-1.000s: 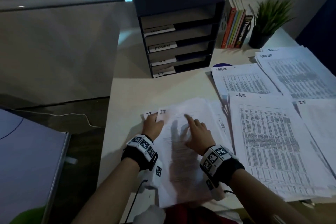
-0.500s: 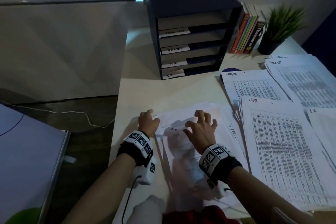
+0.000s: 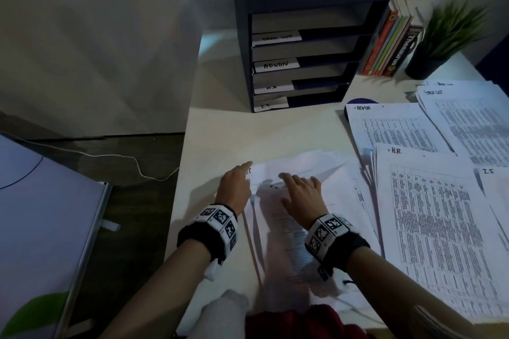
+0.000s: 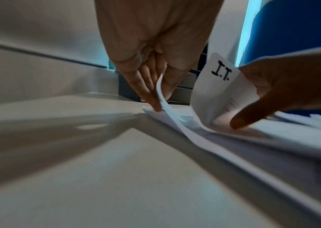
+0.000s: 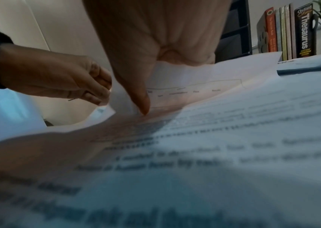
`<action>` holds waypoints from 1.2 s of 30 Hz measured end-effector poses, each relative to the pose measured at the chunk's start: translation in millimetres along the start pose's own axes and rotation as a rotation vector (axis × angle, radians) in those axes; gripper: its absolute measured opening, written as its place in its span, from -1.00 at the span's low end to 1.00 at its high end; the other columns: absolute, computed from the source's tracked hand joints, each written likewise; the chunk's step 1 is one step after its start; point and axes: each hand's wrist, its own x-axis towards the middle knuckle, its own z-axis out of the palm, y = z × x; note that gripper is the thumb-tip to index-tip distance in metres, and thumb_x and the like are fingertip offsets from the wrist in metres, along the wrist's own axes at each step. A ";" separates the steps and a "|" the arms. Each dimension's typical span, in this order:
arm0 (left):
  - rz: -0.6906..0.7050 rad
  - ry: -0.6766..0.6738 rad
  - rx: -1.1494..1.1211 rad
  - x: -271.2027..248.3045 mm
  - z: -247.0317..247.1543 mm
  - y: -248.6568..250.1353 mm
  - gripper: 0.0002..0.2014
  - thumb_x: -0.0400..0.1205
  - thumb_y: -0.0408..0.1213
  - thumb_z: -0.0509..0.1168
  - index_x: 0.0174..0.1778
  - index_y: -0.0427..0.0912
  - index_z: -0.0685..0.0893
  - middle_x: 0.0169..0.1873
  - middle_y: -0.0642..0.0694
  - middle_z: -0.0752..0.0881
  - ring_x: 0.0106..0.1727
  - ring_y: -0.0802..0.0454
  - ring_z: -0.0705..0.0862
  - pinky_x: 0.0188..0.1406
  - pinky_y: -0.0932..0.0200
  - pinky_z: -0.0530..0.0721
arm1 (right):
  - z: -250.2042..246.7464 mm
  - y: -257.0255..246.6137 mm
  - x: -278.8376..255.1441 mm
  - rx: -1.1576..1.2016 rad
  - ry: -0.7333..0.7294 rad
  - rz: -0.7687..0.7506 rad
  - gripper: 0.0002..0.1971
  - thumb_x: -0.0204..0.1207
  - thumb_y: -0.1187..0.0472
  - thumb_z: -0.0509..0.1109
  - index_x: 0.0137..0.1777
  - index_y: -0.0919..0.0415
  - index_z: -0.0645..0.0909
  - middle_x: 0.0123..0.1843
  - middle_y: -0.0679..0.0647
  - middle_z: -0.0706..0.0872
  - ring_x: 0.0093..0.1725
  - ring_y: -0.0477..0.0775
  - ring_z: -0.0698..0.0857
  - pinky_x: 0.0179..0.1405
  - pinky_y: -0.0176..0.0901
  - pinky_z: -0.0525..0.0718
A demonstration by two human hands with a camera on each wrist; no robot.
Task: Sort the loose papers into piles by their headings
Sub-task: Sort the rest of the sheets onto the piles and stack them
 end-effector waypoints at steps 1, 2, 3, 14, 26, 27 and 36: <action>-0.034 0.001 -0.092 2.1 0.6 -2.3 -0.61 0.62 -0.47 0.22 0.39 -0.24 0.53 0.01 -0.29 0.70 0.07 -0.18 0.65 0.09 0.15 0.55 | -0.4 -0.1 0.0 0.022 -0.007 -0.001 -0.40 0.55 0.17 0.30 0.55 0.07 0.16 0.44 0.05 0.44 0.43 0.10 0.44 0.52 0.11 0.07; -0.069 -0.022 -0.173 3.4 1.2 -5.1 -0.72 0.62 -0.43 0.24 0.25 -0.27 0.62 -0.15 -0.26 0.70 -0.08 -0.13 0.64 -0.06 0.19 0.53 | -0.1 -0.4 0.5 0.049 0.004 -0.008 -0.33 0.52 0.21 0.34 0.57 0.06 0.11 0.49 0.08 0.37 0.44 0.14 0.42 0.52 0.16 0.10; -0.086 -0.086 -0.258 3.9 1.8 -7.3 -0.82 0.62 -0.38 0.26 0.07 -0.33 0.68 -0.23 -0.24 0.68 -0.16 -0.08 0.62 -0.12 0.20 0.52 | 0.6 -0.8 0.7 0.083 0.040 -0.015 -0.25 0.46 0.26 0.39 0.57 0.03 0.08 0.53 0.12 0.29 0.46 0.18 0.39 0.50 0.23 0.15; -0.199 -0.148 -0.344 9.8 3.5 -4.2 -0.66 0.67 -0.12 0.20 0.18 -0.30 0.67 0.21 -0.27 0.65 0.31 -0.15 0.56 0.30 0.14 0.44 | -1.4 11.9 -7.8 -0.254 0.194 -0.100 -0.50 -0.32 0.42 0.62 -0.30 0.19 0.61 -0.05 0.15 0.67 0.16 0.21 0.52 0.15 0.66 0.32; -0.159 -0.001 -0.059 10.1 10.7 -3.8 -0.84 0.60 -0.43 0.21 0.08 -0.29 0.57 0.18 -0.22 0.44 0.26 -0.15 0.44 0.29 0.09 0.43 | -2.1 3.3 -15.8 -0.054 -0.038 -0.096 -0.50 0.41 0.39 0.28 0.36 0.17 0.33 0.37 0.11 0.41 0.38 0.14 0.41 0.51 0.13 0.03; -0.114 0.002 -0.081 10.3 9.5 -4.3 -0.96 0.61 -0.41 0.22 -0.11 -0.28 0.57 0.05 -0.22 0.47 0.16 -0.15 0.47 0.16 0.15 0.43 | -1.9 2.5 -15.2 -0.027 -0.012 -0.086 -0.42 0.35 0.42 0.31 0.38 0.14 0.29 0.40 0.12 0.39 0.37 0.19 0.44 0.48 0.15 0.11; -0.106 -0.489 -0.694 -0.6 -10.5 -3.5 -0.48 0.51 0.21 0.13 -0.39 -0.14 0.77 -0.22 -0.03 0.80 -0.14 0.13 0.73 0.08 0.22 0.56 | 2.1 2.6 -13.8 -0.281 0.279 -0.031 -0.22 -0.31 0.49 0.54 0.01 0.17 0.39 0.32 0.22 0.39 0.30 0.33 0.34 0.03 0.67 0.41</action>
